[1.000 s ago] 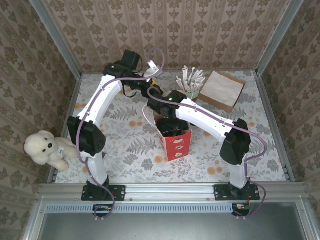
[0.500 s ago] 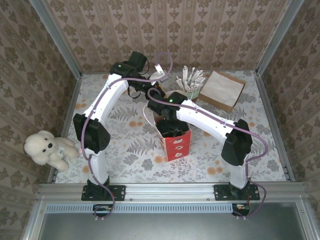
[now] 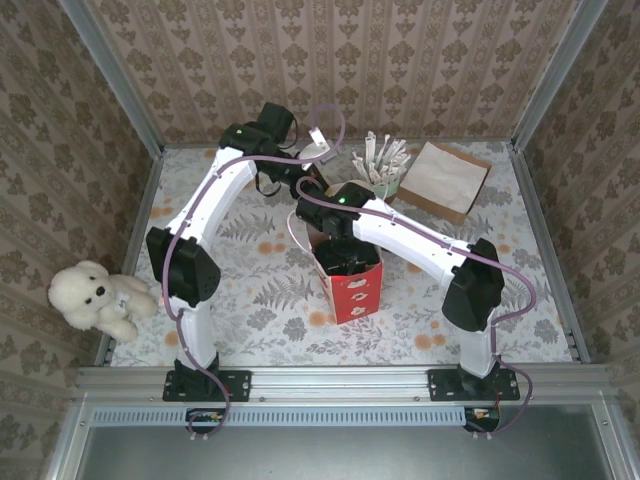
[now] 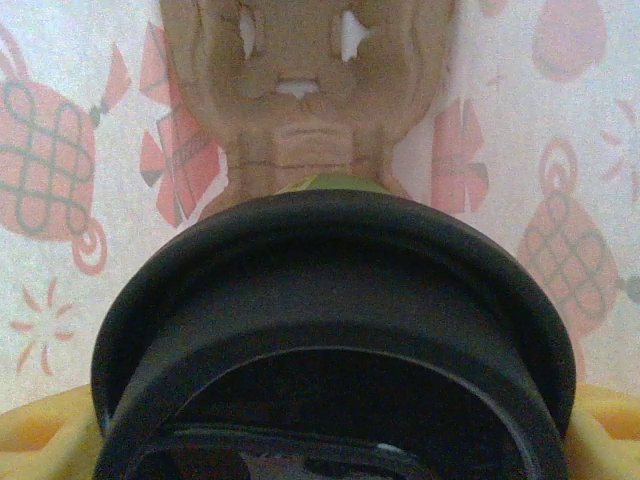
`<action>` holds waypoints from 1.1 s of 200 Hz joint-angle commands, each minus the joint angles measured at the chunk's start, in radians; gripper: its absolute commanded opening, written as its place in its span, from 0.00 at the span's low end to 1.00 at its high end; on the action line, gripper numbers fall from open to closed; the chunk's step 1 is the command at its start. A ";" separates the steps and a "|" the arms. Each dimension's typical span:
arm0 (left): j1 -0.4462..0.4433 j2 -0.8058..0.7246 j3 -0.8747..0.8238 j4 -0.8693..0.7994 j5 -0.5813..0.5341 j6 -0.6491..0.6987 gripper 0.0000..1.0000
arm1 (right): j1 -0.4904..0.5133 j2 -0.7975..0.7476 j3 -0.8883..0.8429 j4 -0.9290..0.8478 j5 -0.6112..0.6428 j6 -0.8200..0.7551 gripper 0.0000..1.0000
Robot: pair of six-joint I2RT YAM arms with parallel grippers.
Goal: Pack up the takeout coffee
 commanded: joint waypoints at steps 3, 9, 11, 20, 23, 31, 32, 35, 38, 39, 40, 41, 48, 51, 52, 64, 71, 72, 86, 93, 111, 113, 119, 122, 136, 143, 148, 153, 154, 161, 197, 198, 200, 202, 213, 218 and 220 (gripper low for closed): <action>0.005 -0.005 0.029 -0.016 -0.007 -0.016 0.00 | 0.004 -0.001 0.044 -0.104 -0.037 0.018 0.53; 0.006 -0.005 0.029 -0.013 -0.006 -0.020 0.00 | 0.005 -0.005 0.047 -0.106 -0.049 0.018 0.53; 0.004 -0.005 0.029 -0.013 -0.004 -0.020 0.00 | 0.004 -0.006 0.048 -0.107 -0.053 0.019 0.53; 0.006 -0.006 0.028 -0.007 0.003 -0.025 0.00 | 0.004 -0.005 0.053 -0.113 -0.061 0.024 0.53; 0.005 -0.006 0.028 -0.005 0.006 -0.027 0.00 | 0.004 -0.004 0.056 -0.114 -0.064 0.026 0.53; 0.005 -0.006 0.028 0.003 0.013 -0.033 0.00 | 0.005 0.003 0.064 -0.124 -0.075 0.031 0.54; 0.005 -0.006 0.027 0.003 0.013 -0.035 0.00 | 0.004 0.004 0.066 -0.126 -0.077 0.032 0.54; 0.004 -0.007 0.027 0.005 0.016 -0.037 0.00 | 0.004 0.009 0.070 -0.132 -0.082 0.033 0.54; 0.005 -0.007 0.028 0.007 0.018 -0.038 0.00 | 0.005 0.014 0.075 -0.138 -0.086 0.034 0.54; 0.005 -0.007 0.027 0.008 0.019 -0.039 0.00 | 0.005 0.015 0.076 -0.139 -0.087 0.035 0.54; 0.005 -0.007 0.028 0.009 0.018 -0.039 0.00 | 0.005 0.015 0.078 -0.141 -0.088 0.037 0.54; 0.006 -0.007 0.027 0.010 0.018 -0.040 0.00 | 0.005 0.017 0.079 -0.144 -0.089 0.038 0.54; 0.006 -0.010 0.026 0.017 0.016 -0.047 0.00 | 0.005 0.023 0.081 -0.155 -0.097 0.044 0.54; 0.006 -0.012 0.024 0.020 0.015 -0.049 0.00 | 0.004 0.024 0.080 -0.158 -0.102 0.044 0.54; 0.006 -0.012 0.024 0.022 0.014 -0.050 0.00 | 0.004 0.024 0.080 -0.159 -0.105 0.045 0.54; 0.008 -0.019 0.015 0.036 0.008 -0.055 0.00 | 0.005 0.028 0.073 -0.174 -0.112 0.047 0.54; 0.008 -0.022 0.009 0.044 0.002 -0.059 0.00 | 0.005 0.027 0.065 -0.180 -0.109 0.048 0.54; 0.009 -0.023 0.007 0.045 0.001 -0.060 0.00 | 0.005 0.026 0.063 -0.180 -0.109 0.049 0.54; 0.012 -0.027 0.004 0.049 0.000 -0.064 0.00 | 0.004 0.026 0.045 -0.176 -0.108 0.042 0.53; 0.014 -0.029 0.002 0.050 0.002 -0.065 0.00 | 0.004 0.029 0.041 -0.173 -0.108 0.040 0.53; 0.013 -0.041 -0.010 0.060 0.011 -0.069 0.00 | 0.001 0.044 0.043 -0.163 -0.117 0.022 0.53; 0.013 -0.042 -0.012 0.062 0.013 -0.069 0.00 | -0.001 0.046 0.042 -0.161 -0.117 0.020 0.53; 0.013 -0.046 -0.019 0.067 0.016 -0.070 0.00 | -0.004 0.049 0.040 -0.158 -0.118 0.017 0.53; 0.013 -0.048 -0.023 0.071 0.018 -0.072 0.00 | -0.006 0.051 0.040 -0.156 -0.119 0.016 0.53; 0.013 -0.059 -0.040 0.086 0.017 -0.078 0.00 | -0.009 0.058 0.036 -0.150 -0.122 0.008 0.53; 0.014 -0.064 -0.048 0.092 0.013 -0.080 0.00 | -0.010 0.059 0.032 -0.151 -0.123 0.006 0.53; 0.014 -0.066 -0.052 0.097 0.012 -0.081 0.00 | -0.009 0.058 0.029 -0.151 -0.123 0.006 0.53; 0.015 -0.069 -0.056 0.100 0.011 -0.082 0.00 | -0.010 0.056 0.024 -0.150 -0.122 0.007 0.53; 0.015 -0.069 -0.058 0.101 0.010 -0.082 0.00 | -0.010 0.055 0.023 -0.150 -0.122 0.007 0.53; 0.016 -0.070 -0.059 0.103 0.005 -0.083 0.00 | -0.009 0.050 0.015 -0.145 -0.121 0.008 0.53; 0.018 -0.078 -0.064 0.108 0.004 -0.096 0.00 | -0.012 0.030 -0.006 -0.114 -0.098 0.006 0.53; 0.019 -0.078 -0.065 0.109 0.004 -0.096 0.00 | -0.012 0.030 -0.007 -0.113 -0.097 0.006 0.52; 0.019 -0.078 -0.065 0.110 0.005 -0.099 0.00 | -0.012 0.029 -0.007 -0.110 -0.095 0.005 0.52; 0.018 -0.078 -0.065 0.111 0.005 -0.100 0.00 | -0.011 0.027 -0.009 -0.107 -0.094 0.004 0.52; 0.018 -0.079 -0.068 0.114 0.004 -0.108 0.00 | -0.012 0.022 -0.017 -0.087 -0.088 0.001 0.52; 0.017 -0.080 -0.068 0.114 0.006 -0.111 0.00 | -0.012 0.019 -0.021 -0.078 -0.088 0.000 0.52; 0.017 -0.080 -0.069 0.114 0.006 -0.111 0.00 | -0.013 0.019 -0.022 -0.074 -0.088 -0.001 0.52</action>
